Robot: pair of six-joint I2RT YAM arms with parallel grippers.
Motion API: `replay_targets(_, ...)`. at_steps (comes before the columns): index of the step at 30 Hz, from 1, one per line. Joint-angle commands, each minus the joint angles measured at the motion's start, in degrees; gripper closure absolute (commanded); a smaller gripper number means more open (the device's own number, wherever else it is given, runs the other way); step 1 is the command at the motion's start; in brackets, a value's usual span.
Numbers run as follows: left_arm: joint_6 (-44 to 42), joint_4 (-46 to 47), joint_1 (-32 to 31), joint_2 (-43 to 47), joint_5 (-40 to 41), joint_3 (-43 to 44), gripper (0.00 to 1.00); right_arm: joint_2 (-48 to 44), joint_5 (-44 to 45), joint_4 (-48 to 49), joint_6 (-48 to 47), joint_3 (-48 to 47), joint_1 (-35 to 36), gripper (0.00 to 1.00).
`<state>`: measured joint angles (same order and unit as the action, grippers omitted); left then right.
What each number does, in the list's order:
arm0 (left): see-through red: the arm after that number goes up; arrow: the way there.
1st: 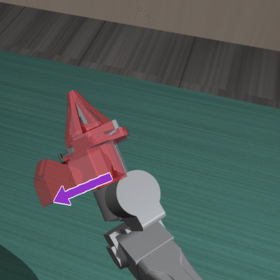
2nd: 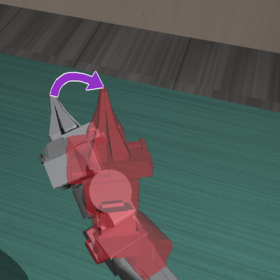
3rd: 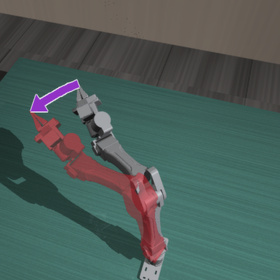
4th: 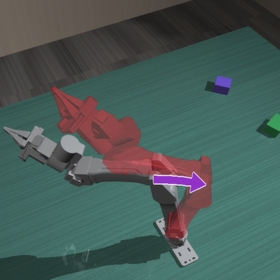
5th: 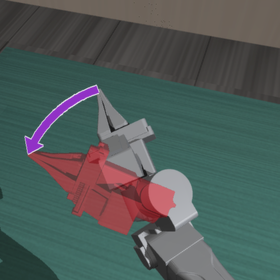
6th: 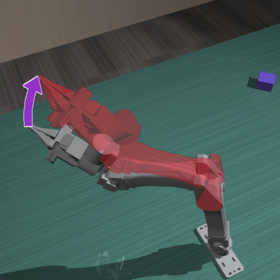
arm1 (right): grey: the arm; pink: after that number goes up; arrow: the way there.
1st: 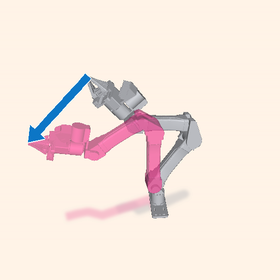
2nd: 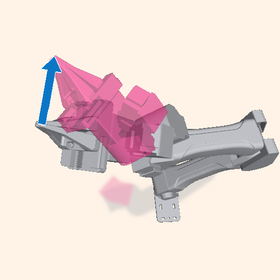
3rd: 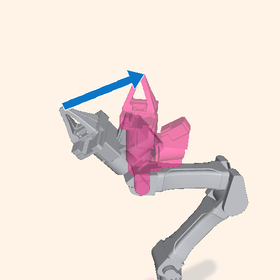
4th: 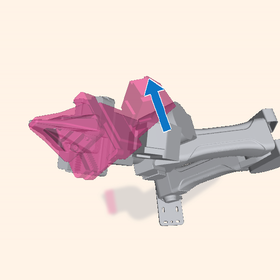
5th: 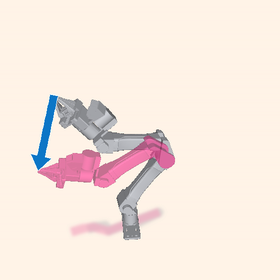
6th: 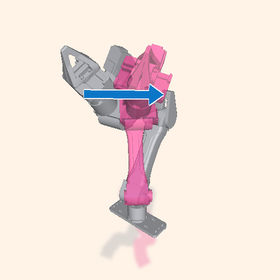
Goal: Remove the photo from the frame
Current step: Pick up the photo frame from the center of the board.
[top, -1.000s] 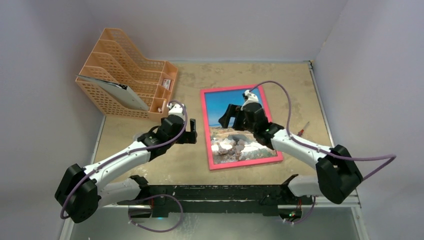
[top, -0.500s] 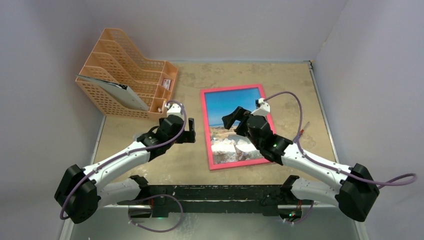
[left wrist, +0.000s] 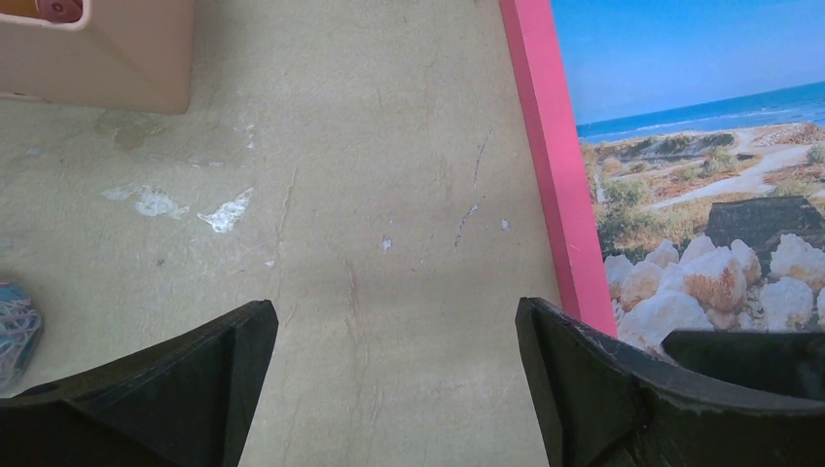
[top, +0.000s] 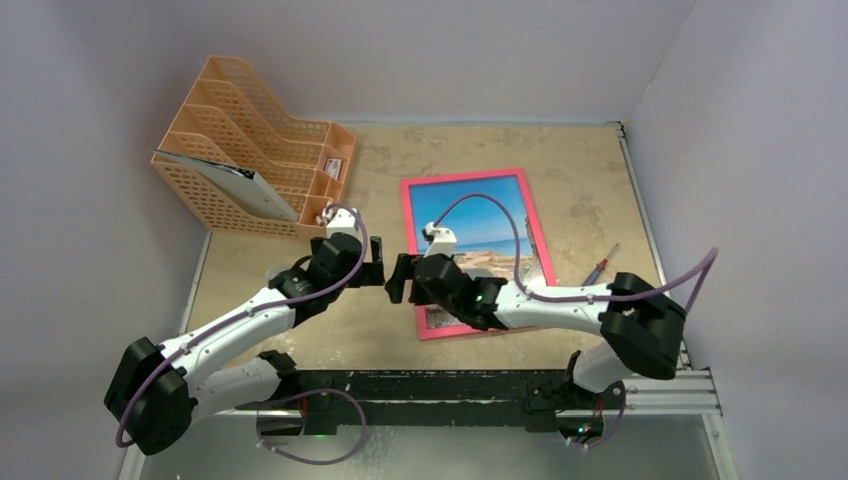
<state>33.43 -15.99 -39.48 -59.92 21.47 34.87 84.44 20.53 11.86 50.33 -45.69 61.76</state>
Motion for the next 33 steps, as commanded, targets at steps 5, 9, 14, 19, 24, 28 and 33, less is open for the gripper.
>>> replay_targets(5, 1.2, -1.8, 0.6, 1.3, 3.5, 0.6, 0.01, 6.4, 8.1, -6.7, 5.9, -6.9, 7.7, 0.21)
replay_targets(9, 2.1, -2.5, 0.7, 1.7, 4.5, 0.6, 0.01, 8.3, 9.7, -9.4, 9.1, -8.1, 9.3, 0.25)
replay_targets(14, 2.8, -2.8, 0.9, 2.0, 5.2, 0.5, 0.01, 8.4, 10.2, -11.7, 12.2, -7.5, 9.3, 0.26)
replay_targets(19, 3.0, -3.0, 1.0, 1.9, 5.2, 0.5, 0.01, 8.9, 12.0, -16.9, 13.4, -8.7, 9.2, 0.26)
replay_targets(24, 3.0, -3.1, 1.0, 1.4, 5.1, 0.6, 0.01, 11.8, 12.3, -19.7, 13.4, -11.4, 8.9, 0.29)
replay_targets(28, 2.8, -3.0, 1.0, 1.2, 5.1, 0.7, 0.01, 13.8, 13.1, -22.1, 13.6, -13.1, 8.8, 0.31)
replay_targets(33, 2.8, -3.2, 1.0, 1.0, 5.3, 0.8, 0.01, 12.5, 15.8, -24.9, 13.2, -13.6, 8.1, 0.32)
